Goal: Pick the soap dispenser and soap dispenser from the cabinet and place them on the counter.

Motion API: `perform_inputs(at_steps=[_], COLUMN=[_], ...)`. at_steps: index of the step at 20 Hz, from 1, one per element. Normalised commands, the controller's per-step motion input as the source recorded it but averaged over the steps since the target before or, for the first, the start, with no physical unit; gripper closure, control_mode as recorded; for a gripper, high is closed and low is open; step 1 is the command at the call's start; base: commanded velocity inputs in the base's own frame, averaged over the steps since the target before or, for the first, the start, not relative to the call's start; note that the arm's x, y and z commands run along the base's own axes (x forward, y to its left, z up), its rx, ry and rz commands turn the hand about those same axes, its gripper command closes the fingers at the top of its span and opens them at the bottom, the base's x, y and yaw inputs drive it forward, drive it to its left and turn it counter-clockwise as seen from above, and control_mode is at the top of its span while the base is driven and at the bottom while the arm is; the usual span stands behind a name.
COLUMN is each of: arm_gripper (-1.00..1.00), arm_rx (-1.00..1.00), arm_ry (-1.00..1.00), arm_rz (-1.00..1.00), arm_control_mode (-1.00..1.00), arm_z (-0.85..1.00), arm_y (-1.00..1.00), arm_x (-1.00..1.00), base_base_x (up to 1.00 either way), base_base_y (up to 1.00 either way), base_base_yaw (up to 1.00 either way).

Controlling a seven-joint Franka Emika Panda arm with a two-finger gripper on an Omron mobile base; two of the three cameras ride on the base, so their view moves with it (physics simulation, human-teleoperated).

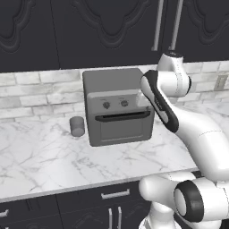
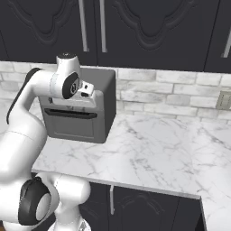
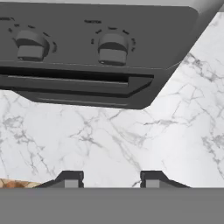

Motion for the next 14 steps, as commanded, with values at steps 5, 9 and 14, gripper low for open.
perform_inputs(at_steps=[5,9,14], arm_gripper=[-1.00,-1.00,-1.00], arm_rx=[0.01,0.00,0.04], arm_ry=[-0.01,-0.03,-0.26], arm_rz=[0.00,0.00,0.00], arm_control_mode=[-1.00,-1.00,-1.00], arm_z=[-0.02,0.00,0.20], arm_y=[-0.02,0.01,-0.03], arm_x=[-0.04,-0.01,-0.19], base_base_x=[0.00,0.00,0.00], base_base_y=[0.00,0.00,0.00], base_base_yaw=[0.00,0.00,0.00])
